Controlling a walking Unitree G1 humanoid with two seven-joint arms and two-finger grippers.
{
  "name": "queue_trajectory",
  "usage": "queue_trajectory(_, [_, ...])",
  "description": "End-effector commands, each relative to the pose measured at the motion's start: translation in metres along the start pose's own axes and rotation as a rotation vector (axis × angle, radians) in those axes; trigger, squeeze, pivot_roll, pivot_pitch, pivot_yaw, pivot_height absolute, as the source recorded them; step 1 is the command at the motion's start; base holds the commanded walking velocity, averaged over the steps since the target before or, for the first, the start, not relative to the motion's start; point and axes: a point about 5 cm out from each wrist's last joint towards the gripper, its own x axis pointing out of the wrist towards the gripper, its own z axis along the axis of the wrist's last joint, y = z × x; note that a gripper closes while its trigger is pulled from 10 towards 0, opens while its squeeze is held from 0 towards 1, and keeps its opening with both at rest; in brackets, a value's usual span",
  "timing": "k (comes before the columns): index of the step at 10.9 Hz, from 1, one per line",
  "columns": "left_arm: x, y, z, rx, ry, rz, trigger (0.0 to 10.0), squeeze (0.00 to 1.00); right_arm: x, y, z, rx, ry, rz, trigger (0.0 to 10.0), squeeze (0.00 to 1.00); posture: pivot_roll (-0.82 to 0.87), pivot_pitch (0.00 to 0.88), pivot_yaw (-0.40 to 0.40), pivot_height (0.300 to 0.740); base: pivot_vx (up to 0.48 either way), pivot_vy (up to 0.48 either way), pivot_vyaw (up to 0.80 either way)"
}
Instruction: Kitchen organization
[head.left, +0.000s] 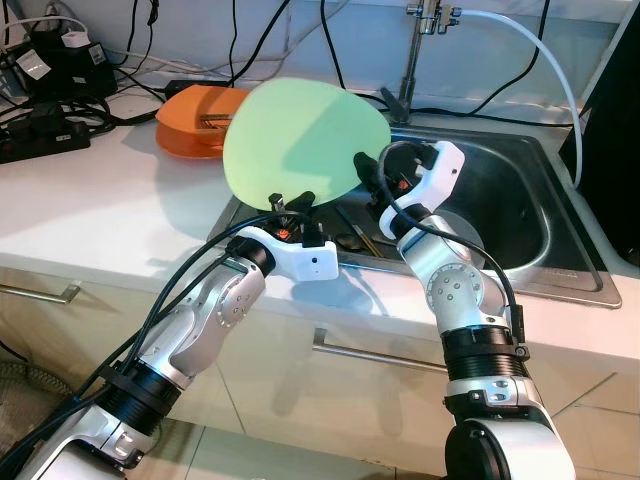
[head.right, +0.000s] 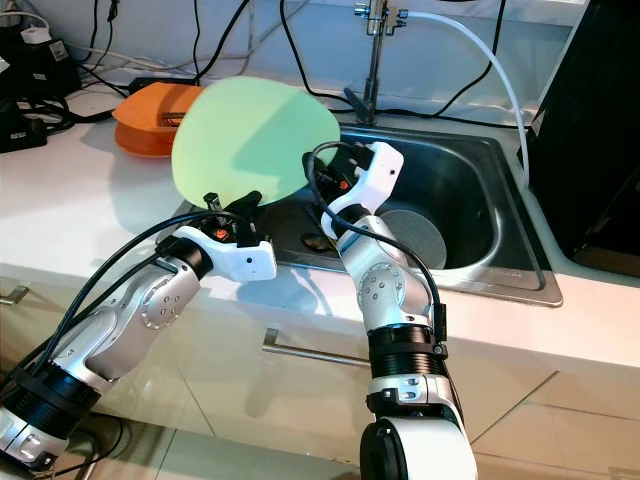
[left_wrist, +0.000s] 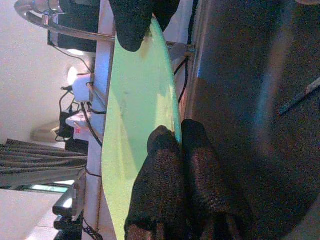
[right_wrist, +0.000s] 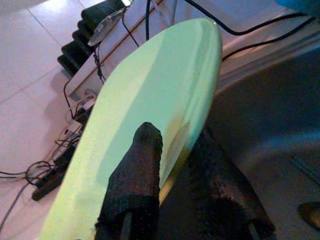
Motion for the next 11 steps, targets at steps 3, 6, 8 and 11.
queue_trajectory(3, [0.0010,0.0117,0.0063,0.025,-0.038,0.046,10.0,0.00,0.0036,0.0076,0.0005,0.014,0.008,0.020,0.0,0.00,0.24,0.004,0.011,0.740,0.000,0.000,0.00])
queue_trajectory(6, [0.0007,0.0103,0.0055,0.013,-0.037,0.042,10.0,1.00,0.0038,0.0077,-0.0004,0.052,0.014,0.022,0.0,0.00,0.24,0.006,0.011,0.740,0.000,0.000,0.00])
queue_trajectory(8, [0.0001,0.0096,0.0051,0.014,-0.035,0.035,10.0,1.00,0.0040,0.0080,-0.0002,0.095,0.013,0.022,0.0,0.00,0.24,0.007,0.011,0.740,0.000,0.000,0.00])
queue_trajectory(11, [-0.0001,0.0088,0.0052,0.010,-0.035,0.032,10.0,1.00,0.0052,0.0003,0.0074,0.162,-0.019,-0.025,0.0,0.00,0.24,0.007,0.011,0.740,0.000,0.000,0.00])
